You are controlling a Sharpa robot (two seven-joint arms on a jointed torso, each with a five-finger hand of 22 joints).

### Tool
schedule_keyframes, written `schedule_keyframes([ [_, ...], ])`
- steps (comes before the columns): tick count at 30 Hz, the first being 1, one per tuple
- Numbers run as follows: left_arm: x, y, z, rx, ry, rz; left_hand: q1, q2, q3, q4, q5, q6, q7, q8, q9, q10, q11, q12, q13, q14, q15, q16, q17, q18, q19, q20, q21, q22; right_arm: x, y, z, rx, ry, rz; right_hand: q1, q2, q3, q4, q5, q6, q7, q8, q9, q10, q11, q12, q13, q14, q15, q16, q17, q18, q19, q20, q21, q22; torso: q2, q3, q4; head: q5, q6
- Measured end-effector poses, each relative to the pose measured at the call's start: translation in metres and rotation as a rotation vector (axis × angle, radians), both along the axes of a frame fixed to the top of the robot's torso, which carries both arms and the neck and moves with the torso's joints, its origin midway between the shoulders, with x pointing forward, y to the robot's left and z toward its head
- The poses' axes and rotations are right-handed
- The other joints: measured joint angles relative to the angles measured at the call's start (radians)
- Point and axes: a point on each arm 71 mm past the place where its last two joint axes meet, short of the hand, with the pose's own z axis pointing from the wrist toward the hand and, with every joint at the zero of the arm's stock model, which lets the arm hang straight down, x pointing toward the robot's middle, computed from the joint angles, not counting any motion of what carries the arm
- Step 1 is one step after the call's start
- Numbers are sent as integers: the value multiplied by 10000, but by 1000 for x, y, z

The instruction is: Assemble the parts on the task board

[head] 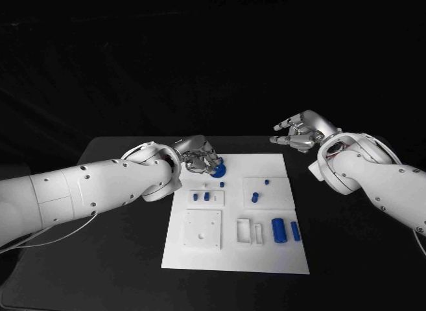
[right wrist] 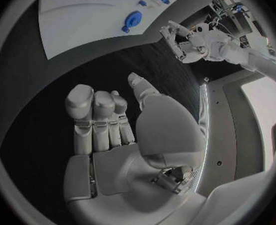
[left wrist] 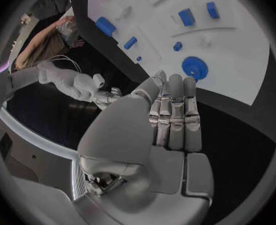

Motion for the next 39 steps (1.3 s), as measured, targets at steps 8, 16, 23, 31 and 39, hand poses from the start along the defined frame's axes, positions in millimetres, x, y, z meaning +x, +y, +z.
schedule_keyframes([
  [8, 8, -19, -17, 1044, -890, -978, -374, -293, 28, -186, -438, -175, -78, -44, -1, -290, 72, 0, 1, 149, 68, 340, 73, -1, -15, 93, 336, -1, 0, 4, 0, 71, -22, 115, 0, 0, -25, -32, 37, -38, 36, 0, 0, -425, -66, -1301, -1405, 0, 0, -107, -60, 1, 0, 0, -193, 0, 7, 12, -12, -54, 43],
  [16, 10, -31, -30, 1881, -1328, -1534, -581, -421, 67, -225, -438, -101, -78, -43, 20, -268, 49, 0, 1, 647, 1, 1542, 447, 144, 523, 20, 606, -2, -1, 7, 1, 158, -82, 196, -66, 66, 74, -241, 107, -75, 7, 0, 0, -291, -122, -3587, -4014, -115, -110, -1301, -1081, 2, 0, 0, -686, 0, 9, 12, -9, -72, 63],
  [23, 11, -38, -43, 2440, -1467, -1841, -620, -461, 207, -308, -425, -224, -120, -43, 19, -648, 95, 0, -6, 565, 4, 1772, 168, 144, 523, 20, 759, -3, -1, 7, 3, 348, -270, 249, -79, 52, 451, -331, 157, 48, 9, 0, 4, 194, -32, -6082, -6912, -363, 1, -2066, -2217, 72, -289, 2, -3085, 0, 9, 3, -3, -111, 64],
  [31, 12, -40, -51, 2794, -1529, -1910, -664, -505, 388, -296, -242, -242, -99, -43, 19, -864, 180, 0, -5, 528, 41, 1849, -90, 235, 466, 76, 988, -4, -1, 7, 5, 631, -541, 308, -109, 22, 794, -379, 203, 170, 60, 0, 10, 507, 262, -7836, -9365, -1439, 325, -4028, -4514, 267, -1300, 347, -7103, -2030, 5, 0, -3, -154, 47],
  [39, 15, -39, -54, 3033, -1590, -1841, -664, -505, 429, -255, -204, -272, -67, -43, 18, -970, 214, -47, -5, 528, 41, 1917, -220, 281, 466, 76, 1073, -5, -1, 7, 7, 1003, -786, 339, -145, -15, 1060, -407, 203, 149, 152, 0, 10, 273, 602, -9018, -10609, -1210, 714, -6476, -6891, 331, -1634, 746, -7749, -5323, -3, -1, 29, -174, 46],
])
